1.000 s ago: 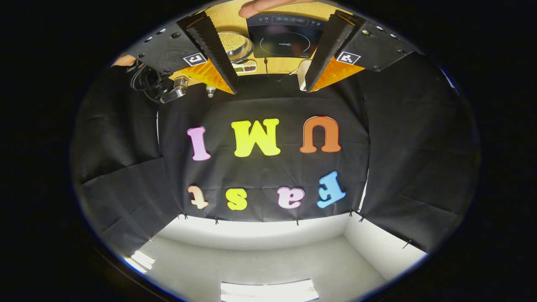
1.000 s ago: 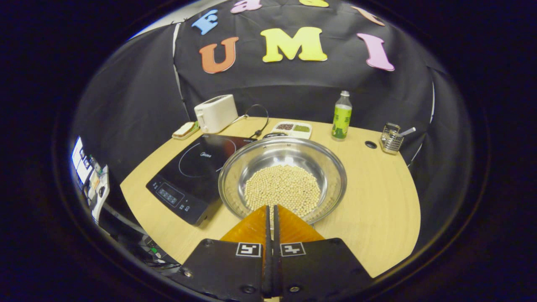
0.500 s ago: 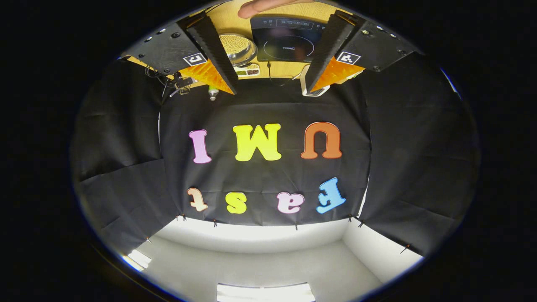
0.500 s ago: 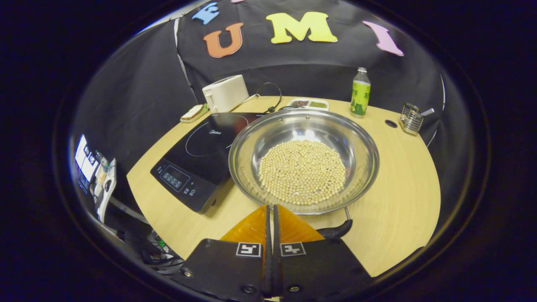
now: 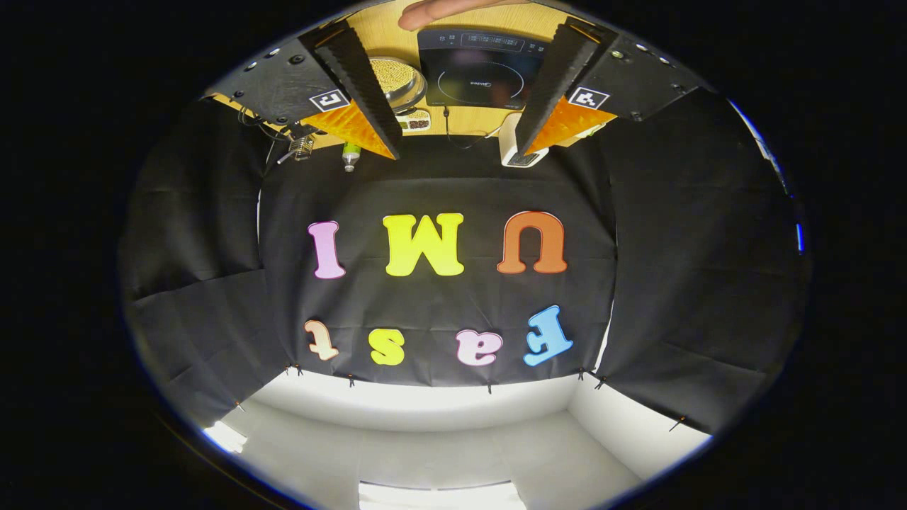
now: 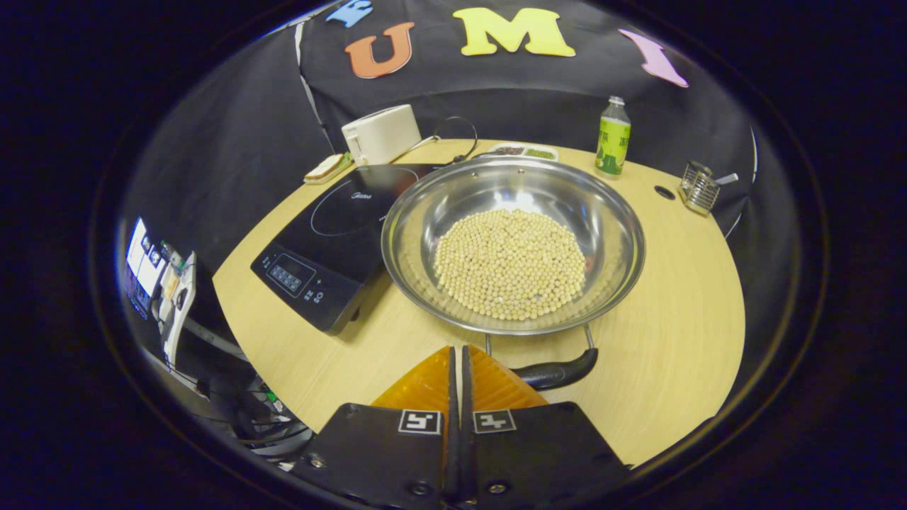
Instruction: First push the handle of the pot to place it horizontally, then grasp the pot with both hands and set it on the induction cooktop.
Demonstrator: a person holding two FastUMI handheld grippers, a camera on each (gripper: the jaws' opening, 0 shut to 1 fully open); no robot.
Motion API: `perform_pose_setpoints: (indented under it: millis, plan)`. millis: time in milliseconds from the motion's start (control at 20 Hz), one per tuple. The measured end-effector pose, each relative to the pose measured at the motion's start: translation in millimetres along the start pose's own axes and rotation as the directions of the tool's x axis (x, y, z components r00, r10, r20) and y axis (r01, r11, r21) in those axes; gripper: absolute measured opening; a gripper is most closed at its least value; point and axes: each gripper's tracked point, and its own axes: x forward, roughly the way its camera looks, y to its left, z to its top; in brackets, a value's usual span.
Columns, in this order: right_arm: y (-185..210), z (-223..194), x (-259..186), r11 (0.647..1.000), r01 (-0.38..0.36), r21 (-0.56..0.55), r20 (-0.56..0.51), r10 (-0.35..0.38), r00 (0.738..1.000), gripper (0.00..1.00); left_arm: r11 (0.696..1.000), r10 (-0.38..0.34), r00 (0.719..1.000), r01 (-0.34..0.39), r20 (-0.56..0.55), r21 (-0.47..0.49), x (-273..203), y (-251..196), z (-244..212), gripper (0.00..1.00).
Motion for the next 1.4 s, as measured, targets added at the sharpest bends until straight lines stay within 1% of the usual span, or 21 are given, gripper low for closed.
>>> perform_pose_setpoints:
  millis: [50, 100, 150, 200, 350, 400, 450, 500, 650, 700, 800, 850, 950, 1000, 1050, 1100, 1150, 1300, 1400]
  plan:
    - [-2, 0, -1, 1.0, 0.004, 0.009, 0.005, -0.004, 1.0, 0.01, 1.0, -0.003, 1.0, 0.003, 0.004, -0.003, -1, -1, 0, 0.96]
    - [-5, 0, -1, 1.0, 0.013, 0.01, 0.008, -0.013, 1.0, 0.04, 1.0, -0.009, 1.0, 0.009, 0.006, -0.004, -2, -2, 1, 0.96]
    - [-8, 0, -1, 1.0, 0.022, 0.01, 0.01, -0.022, 1.0, 0.01, 1.0, -0.011, 1.0, 0.011, 0.007, -0.004, -3, -2, 1, 0.96]
    - [-12, 1, -1, 0.999, 0.03, 0.01, 0.011, -0.03, 0.999, 0.0, 1.0, -0.011, 1.0, 0.011, 0.009, -0.004, -2, -1, 2, 0.96]
    - [-22, 2, -2, 0.999, 0.05, 0.011, 0.017, -0.05, 0.999, 0.01, 1.0, -0.01, 1.0, 0.01, 0.004, -0.003, -2, -1, -3, 0.96]
    - [-25, 1, -3, 0.998, 0.056, 0.01, 0.018, -0.057, 0.998, 0.04, 1.0, -0.009, 1.0, 0.009, 0.001, -0.003, -1, 0, -3, 0.96]
    - [-29, 2, -3, 0.998, 0.065, 0.012, 0.022, -0.065, 0.998, 0.04, 1.0, -0.008, 1.0, 0.008, -0.003, -0.003, -1, 0, -5, 0.96]
    - [-33, 3, -3, 0.997, 0.076, 0.019, 0.028, -0.076, 0.997, 0.0, 1.0, -0.007, 1.0, 0.007, -0.005, -0.002, 0, 0, -7, 0.96]
    - [-42, 6, -2, 0.994, 0.101, 0.03, 0.039, -0.102, 0.994, 0.01, 1.0, -0.008, 1.0, 0.008, 0.007, 0.0, 1, -1, -6, 0.96]
    - [-45, 6, -2, 0.994, 0.106, 0.031, 0.041, -0.107, 0.993, 0.04, 1.0, -0.016, 1.0, 0.016, 0.008, 0.001, 2, -3, -7, 0.96]
    - [-53, 8, -3, 0.992, 0.118, 0.037, 0.045, -0.12, 0.992, 0.0, 1.0, -0.025, 1.0, 0.025, 0.005, 0.003, 1, -4, -8, 0.96]
    - [-57, 8, -3, 0.991, 0.125, 0.039, 0.048, -0.127, 0.991, 0.04, 1.0, -0.027, 1.0, 0.027, 0.007, 0.004, 0, -5, -8, 0.96]
    - [-64, 9, -4, 0.989, 0.135, 0.057, 0.056, -0.138, 0.989, 0.0, 1.0, -0.027, 1.0, 0.027, 0.015, 0.012, -2, -5, -5, 0.96]
    - [-67, 10, -5, 0.989, 0.137, 0.063, 0.057, -0.141, 0.988, 0.04, 1.0, -0.027, 1.0, 0.027, 0.015, 0.015, -2, -5, -6, 0.96]
    - [-70, 10, -5, 0.988, 0.141, 0.068, 0.058, -0.145, 0.988, 0.01, 0.999, -0.028, 1.0, 0.028, 0.013, 0.015, -1, -7, -7, 0.96]
    - [-75, 11, -5, 0.987, 0.146, 0.072, 0.059, -0.15, 0.987, 0.01, 0.999, -0.031, 0.999, 0.03, 0.011, 0.015, -1, -8, -8, 0.96]
    - [-78, 12, -5, 0.986, 0.152, 0.074, 0.06, -0.156, 0.986, 0.04, 0.999, -0.033, 0.999, 0.033, 0.009, 0.016, -1, -9, -9, 0.96]
    - [-90, 14, -4, 0.983, 0.171, 0.073, 0.057, -0.175, 0.983, 0.0, 0.999, -0.033, 0.999, 0.033, 0.004, 0.019, -1, -10, -11, 0.96]
    - [-98, 15, -3, 0.981, 0.184, 0.065, 0.056, -0.187, 0.981, 0.01, 0.999, -0.036, 0.999, 0.036, 0.0, 0.019, 0, -11, -13, 0.96]
